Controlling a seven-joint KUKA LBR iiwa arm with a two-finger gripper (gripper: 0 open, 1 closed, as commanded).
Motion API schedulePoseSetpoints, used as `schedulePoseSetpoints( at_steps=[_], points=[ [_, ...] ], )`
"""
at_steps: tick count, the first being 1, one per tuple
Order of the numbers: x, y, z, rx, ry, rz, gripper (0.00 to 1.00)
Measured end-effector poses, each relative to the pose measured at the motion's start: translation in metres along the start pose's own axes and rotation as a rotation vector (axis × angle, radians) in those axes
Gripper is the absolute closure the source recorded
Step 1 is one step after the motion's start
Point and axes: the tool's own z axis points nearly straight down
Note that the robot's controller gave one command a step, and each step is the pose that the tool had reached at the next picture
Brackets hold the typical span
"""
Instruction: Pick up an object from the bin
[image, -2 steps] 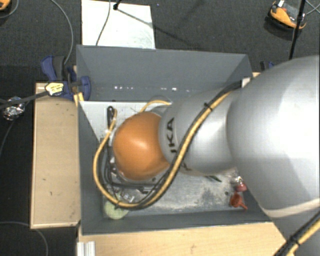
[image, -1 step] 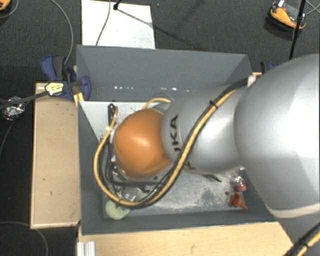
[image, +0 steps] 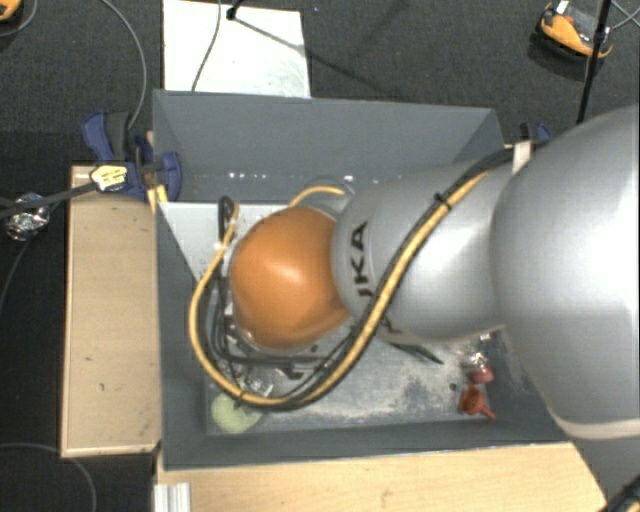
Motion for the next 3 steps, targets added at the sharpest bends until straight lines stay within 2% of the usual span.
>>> schedulePoseSetpoints(
  at_steps=[3],
  points=[
    [-0.002, -0.001, -0.027, 0.002, -0.006, 0.005, 1.00]
  ],
)
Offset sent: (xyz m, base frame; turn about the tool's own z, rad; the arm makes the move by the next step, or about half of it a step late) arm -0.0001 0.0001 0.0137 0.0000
